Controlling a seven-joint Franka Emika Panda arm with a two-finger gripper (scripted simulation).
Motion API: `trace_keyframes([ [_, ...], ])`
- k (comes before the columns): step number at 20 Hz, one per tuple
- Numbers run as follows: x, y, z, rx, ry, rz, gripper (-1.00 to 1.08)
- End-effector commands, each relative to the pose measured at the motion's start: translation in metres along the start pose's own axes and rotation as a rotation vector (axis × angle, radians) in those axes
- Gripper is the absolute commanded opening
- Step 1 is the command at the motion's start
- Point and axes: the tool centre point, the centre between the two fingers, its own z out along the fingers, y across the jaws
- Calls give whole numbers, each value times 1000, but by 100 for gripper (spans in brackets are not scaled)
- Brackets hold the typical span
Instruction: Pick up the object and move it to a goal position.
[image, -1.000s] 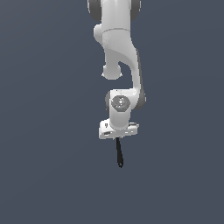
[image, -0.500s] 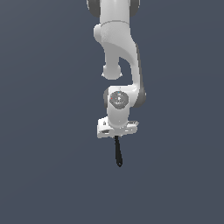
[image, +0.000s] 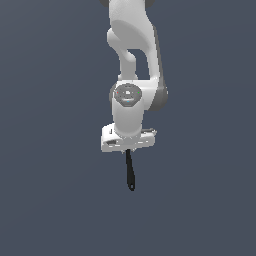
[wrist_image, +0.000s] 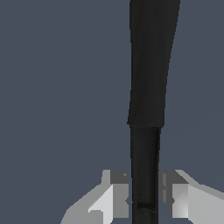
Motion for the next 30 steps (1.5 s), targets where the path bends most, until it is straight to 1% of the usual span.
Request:
trace_keyframes([
  [1,5,9,-28,0,2,0,-100],
  [10,21,40,-124,0,2,0,-100],
  [16,32,57,-178,0,2,-1,-100],
  [23,42,73,-225,0,2,-1,-100],
  [30,49,84,-260,0,2,-1,-100],
])
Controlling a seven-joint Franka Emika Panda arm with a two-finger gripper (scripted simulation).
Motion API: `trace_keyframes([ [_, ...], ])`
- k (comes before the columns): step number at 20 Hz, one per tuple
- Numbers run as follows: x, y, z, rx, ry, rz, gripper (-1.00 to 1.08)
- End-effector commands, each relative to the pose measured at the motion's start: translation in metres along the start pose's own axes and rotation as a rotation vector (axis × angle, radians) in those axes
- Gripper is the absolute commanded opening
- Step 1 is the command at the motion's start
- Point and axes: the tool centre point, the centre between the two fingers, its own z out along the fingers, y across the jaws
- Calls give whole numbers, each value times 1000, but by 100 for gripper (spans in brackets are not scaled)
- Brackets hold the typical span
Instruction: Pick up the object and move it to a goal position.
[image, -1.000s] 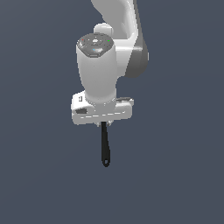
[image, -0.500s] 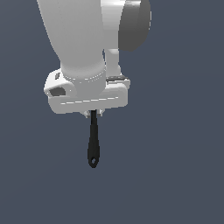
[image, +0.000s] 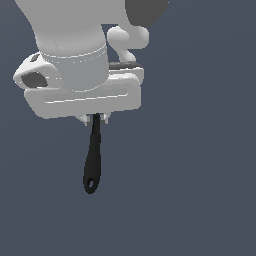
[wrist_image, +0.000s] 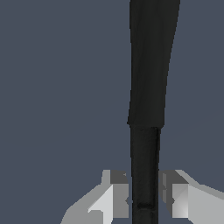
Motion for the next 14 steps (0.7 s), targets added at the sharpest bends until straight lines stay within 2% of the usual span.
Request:
trace_keyframes([
  [1,2,3,-12,-1,1,0,-100],
  [14,12,15,-47,-1,1,0,-100],
])
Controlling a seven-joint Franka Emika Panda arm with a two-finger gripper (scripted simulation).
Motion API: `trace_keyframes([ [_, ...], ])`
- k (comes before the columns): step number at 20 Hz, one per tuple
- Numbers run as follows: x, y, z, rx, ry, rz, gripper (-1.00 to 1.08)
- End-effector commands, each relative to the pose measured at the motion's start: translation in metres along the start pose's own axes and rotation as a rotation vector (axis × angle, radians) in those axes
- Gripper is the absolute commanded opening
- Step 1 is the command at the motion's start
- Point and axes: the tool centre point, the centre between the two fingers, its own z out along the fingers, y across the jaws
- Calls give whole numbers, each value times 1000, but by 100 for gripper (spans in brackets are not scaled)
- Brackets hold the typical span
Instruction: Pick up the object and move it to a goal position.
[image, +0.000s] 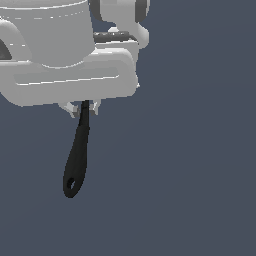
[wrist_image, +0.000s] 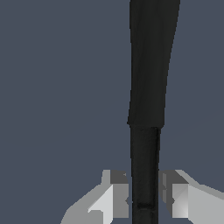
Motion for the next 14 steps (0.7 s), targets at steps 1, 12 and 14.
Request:
trace_keyframes([
  [1,1,1,-5,0,2,0,-100],
  [12,3,3,-11,0,2,0,-100],
  [14,3,3,-11,0,2,0,-100],
])
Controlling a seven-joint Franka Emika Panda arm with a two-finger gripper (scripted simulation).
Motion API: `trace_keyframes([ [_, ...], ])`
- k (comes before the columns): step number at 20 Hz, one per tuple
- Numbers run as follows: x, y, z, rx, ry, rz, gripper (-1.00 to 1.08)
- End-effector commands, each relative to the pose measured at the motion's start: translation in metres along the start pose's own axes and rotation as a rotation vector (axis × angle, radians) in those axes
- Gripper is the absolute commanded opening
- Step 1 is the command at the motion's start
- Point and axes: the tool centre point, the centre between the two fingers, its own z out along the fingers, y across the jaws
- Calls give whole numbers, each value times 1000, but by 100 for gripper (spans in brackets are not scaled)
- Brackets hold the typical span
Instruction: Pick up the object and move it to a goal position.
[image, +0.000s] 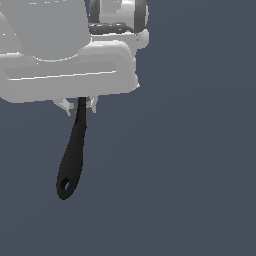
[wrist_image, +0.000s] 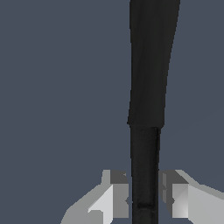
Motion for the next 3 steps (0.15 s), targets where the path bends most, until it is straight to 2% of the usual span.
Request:
trace_keyframes([
  [1,0,0,-2,-1,2,0,-100],
  [3,0,0,-2,-1,2,0,-100],
])
